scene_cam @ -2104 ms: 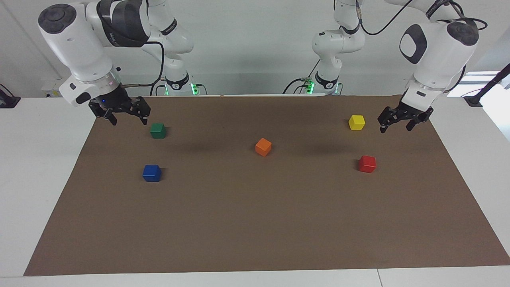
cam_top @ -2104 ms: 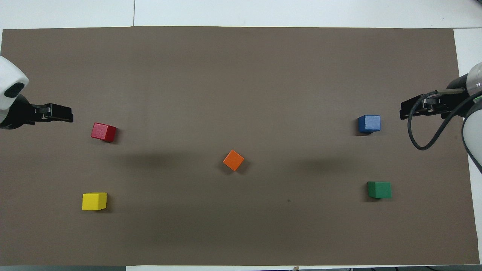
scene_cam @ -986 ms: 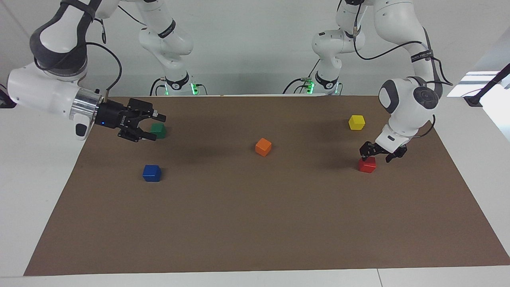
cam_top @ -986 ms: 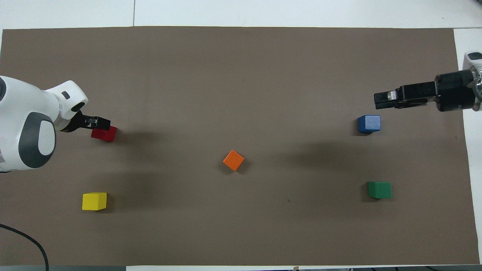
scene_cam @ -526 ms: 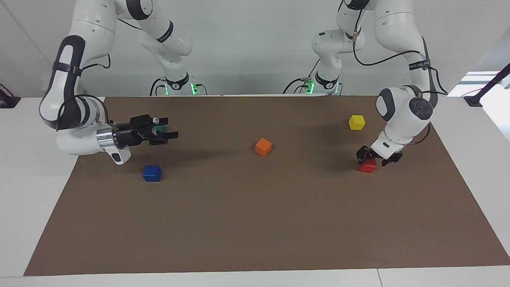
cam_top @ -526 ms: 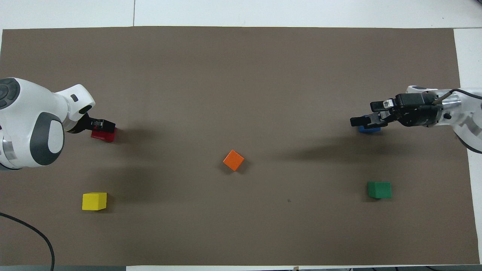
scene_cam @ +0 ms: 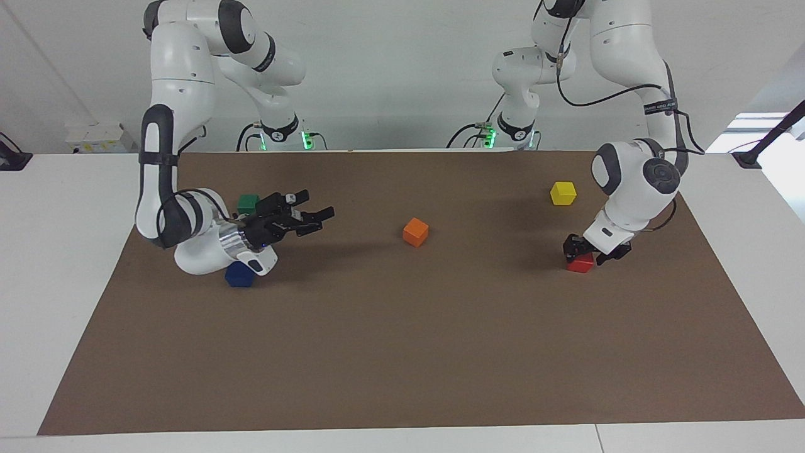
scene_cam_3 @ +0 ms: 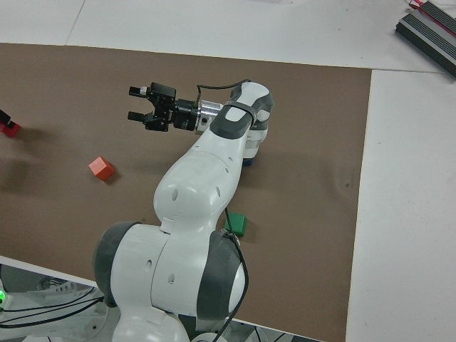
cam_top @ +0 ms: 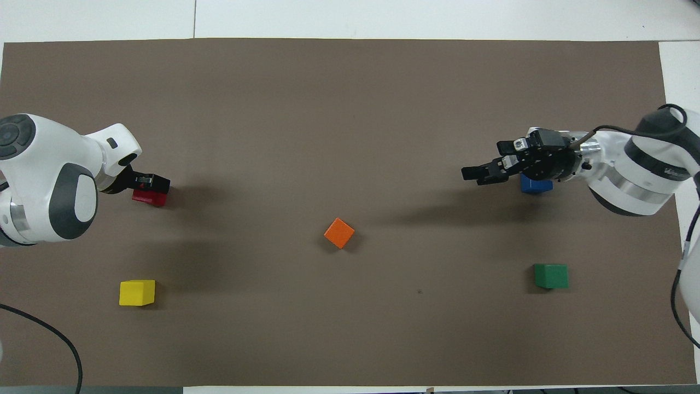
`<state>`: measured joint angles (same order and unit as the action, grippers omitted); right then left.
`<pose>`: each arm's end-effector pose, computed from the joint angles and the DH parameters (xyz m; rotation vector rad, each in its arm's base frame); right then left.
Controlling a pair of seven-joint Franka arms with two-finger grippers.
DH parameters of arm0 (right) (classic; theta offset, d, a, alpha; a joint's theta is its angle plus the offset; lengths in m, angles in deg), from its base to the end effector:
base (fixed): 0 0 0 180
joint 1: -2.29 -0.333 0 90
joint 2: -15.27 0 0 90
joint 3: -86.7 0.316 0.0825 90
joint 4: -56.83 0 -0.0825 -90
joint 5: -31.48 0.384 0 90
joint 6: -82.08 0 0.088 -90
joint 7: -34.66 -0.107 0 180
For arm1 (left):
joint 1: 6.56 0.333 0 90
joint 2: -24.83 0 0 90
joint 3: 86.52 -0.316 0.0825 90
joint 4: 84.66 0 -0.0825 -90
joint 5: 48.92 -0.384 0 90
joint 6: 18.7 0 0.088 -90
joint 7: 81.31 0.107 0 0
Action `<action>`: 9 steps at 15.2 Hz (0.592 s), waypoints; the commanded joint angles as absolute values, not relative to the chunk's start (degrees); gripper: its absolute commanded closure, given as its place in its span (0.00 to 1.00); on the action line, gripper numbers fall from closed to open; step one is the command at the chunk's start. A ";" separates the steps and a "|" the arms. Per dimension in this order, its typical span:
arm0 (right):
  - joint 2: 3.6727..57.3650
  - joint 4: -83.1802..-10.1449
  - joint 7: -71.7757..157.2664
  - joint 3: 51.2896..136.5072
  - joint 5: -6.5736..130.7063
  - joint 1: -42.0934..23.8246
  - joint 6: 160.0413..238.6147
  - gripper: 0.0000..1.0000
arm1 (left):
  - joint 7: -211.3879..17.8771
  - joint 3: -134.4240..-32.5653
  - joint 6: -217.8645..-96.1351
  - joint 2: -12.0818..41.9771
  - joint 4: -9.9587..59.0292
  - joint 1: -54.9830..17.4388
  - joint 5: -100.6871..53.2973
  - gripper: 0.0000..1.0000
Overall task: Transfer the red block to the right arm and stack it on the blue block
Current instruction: 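Lower the left gripper onto the red block while the right gripper advances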
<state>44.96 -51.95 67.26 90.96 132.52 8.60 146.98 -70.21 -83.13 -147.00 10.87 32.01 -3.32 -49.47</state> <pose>0.5919 0.1051 0.3308 -1.0910 0.0329 0.2825 0.5850 -0.0004 0.3221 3.1145 -0.3141 -0.0616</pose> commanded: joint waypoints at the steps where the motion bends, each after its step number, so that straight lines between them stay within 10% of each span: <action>1: 44.62 -53.64 67.97 91.09 137.36 7.39 145.72 0.00 | -70.06 -83.53 -146.94 11.38 33.55 -3.39 -49.71 1.00; 9: 44.27 -54.97 68.84 91.09 140.64 4.67 145.80 0.00 | -87.51 -83.45 -131.41 11.47 21.88 -3.83 -38.38 1.00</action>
